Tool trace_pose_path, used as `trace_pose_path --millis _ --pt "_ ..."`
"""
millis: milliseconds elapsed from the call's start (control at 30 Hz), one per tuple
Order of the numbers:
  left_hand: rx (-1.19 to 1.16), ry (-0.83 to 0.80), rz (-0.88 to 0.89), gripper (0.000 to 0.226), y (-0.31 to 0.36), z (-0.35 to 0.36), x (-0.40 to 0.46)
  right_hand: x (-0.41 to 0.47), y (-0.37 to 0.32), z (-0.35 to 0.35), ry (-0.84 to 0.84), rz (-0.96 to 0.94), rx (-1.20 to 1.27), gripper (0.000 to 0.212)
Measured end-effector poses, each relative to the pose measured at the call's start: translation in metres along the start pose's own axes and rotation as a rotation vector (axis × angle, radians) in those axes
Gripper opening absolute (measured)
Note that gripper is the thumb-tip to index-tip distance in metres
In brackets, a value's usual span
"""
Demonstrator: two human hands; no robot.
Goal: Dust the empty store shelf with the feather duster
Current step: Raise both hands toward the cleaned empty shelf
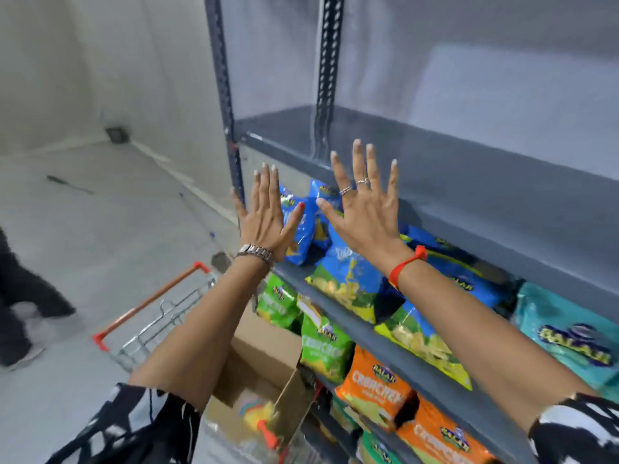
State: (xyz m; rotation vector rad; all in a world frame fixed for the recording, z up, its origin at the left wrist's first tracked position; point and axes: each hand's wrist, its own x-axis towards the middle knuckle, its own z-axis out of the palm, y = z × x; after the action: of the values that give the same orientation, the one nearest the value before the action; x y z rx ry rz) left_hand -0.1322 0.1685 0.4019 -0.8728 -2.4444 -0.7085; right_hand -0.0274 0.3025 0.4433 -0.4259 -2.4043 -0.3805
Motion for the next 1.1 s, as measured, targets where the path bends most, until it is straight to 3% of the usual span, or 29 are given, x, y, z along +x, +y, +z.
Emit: trace_pose_path --millis 300,533,700,1100 --pt "-0.064 0.216 0.315 0.076 0.119 -0.030 0.065 0.019 0.106 -0.075 0.144 0.241 -0.131 0.073" --pt "-0.156 0.235 0.448 0.076 0.204 -0.027 0.070 -0.002 0.169 -0.121 0.155 0.374 -0.236 0.073" --pt "-0.260 0.258 0.463 0.076 0.254 -0.031 0.074 -0.026 0.204 -0.148 0.162 0.474 -0.311 0.072" --pt "-0.269 0.318 0.618 0.076 0.333 -0.052 0.092 -0.052 0.266 -0.221 0.255 0.602 -0.471 0.072"
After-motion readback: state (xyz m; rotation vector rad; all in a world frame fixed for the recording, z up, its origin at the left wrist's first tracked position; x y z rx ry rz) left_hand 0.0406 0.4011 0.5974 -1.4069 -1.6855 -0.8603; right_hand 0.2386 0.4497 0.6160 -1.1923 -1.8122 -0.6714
